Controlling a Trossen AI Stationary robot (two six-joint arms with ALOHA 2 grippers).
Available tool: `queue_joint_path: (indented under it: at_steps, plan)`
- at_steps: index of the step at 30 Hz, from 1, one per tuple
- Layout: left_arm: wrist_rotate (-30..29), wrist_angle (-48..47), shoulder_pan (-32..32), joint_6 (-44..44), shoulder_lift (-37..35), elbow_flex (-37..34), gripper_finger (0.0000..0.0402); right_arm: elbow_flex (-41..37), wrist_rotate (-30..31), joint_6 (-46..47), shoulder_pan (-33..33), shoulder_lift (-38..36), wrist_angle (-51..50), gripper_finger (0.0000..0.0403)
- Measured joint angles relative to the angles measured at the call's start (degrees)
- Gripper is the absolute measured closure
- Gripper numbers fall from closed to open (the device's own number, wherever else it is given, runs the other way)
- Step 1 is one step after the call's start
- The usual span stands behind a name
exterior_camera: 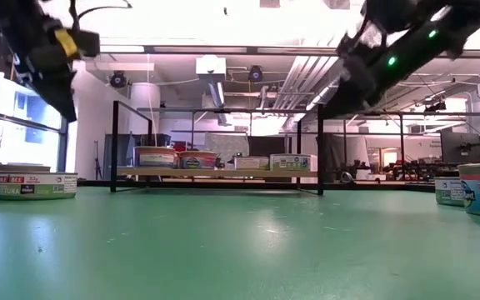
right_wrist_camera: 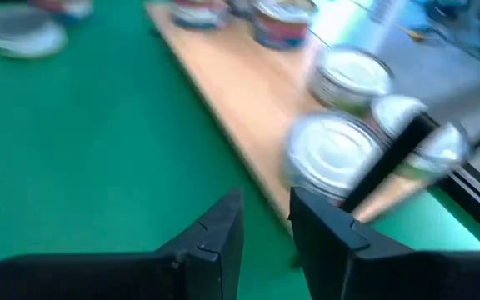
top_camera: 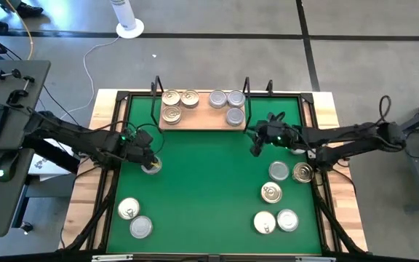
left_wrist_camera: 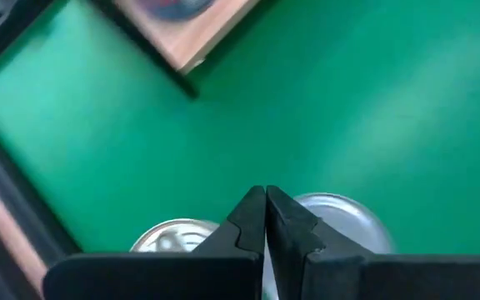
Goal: Stack canned seafood by type on shelf
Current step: Put the green tuna can on the shelf and align with the other green tuna can
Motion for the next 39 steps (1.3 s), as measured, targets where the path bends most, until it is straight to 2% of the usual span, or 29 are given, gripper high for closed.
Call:
queue_joint_path:
  at_steps: [3, 7, 10, 13, 15, 19, 23, 30, 34, 37, 39]
  plan:
    - [0.0, 2.1, -3.5, 3.1, 0.0, 1.8, 0.0401, 1.2, 1.7, 0.8, 7.2, -2.1, -5.3, 0.0307]
    - [-0.4, 10.6, -8.6, 9.1, 0.1, 2.0, 0.0401, 7.8, 8.2, 7.8, 19.7, -1.6, -22.1, 0.0315]
    - [-2.5, 19.6, -11.9, 13.5, 1.0, 1.3, 0.0401, 13.2, 8.6, 14.8, 27.3, -0.5, -33.6, 0.0324]
    - [-5.9, 28.4, -14.5, 18.5, 2.3, 0.1, 0.0401, 16.8, 4.5, 26.8, 31.4, -0.2, -43.2, 0.0329]
    - [-8.3, 33.8, -16.0, 20.9, 3.5, -1.0, 0.0401, 17.3, -0.8, 35.5, 32.4, -0.2, -49.5, 0.0329]
    - [-10.0, 45.1, -17.4, 24.3, 6.4, -4.6, 0.0402, 14.4, -8.8, 52.1, 32.4, -0.2, -57.5, 0.0329]
    - [-10.3, 55.1, -17.9, 26.2, 10.7, -7.5, 0.0401, 8.7, -15.2, 57.9, 32.4, 0.7, -55.2, 0.0329]
    - [-10.6, 67.7, -17.9, 29.8, 18.6, -8.0, 0.0401, 5.7, -14.6, 59.4, 29.3, 7.2, -49.8, 0.0329]
    - [-10.6, 75.3, -17.9, 32.8, 22.1, -8.0, 0.0401, 7.0, -13.8, 56.0, 26.7, 13.2, -43.6, 0.0329]
    - [-10.4, 79.1, -17.9, 34.0, 23.9, -8.0, 0.0401, 9.2, -12.4, 51.0, 25.6, 17.6, -34.2, 0.0329]
    - [-10.3, 79.9, -17.9, 34.0, 24.3, -8.0, 0.0401, 10.6, -9.7, 45.8, 25.2, 20.0, -24.5, 0.0329]
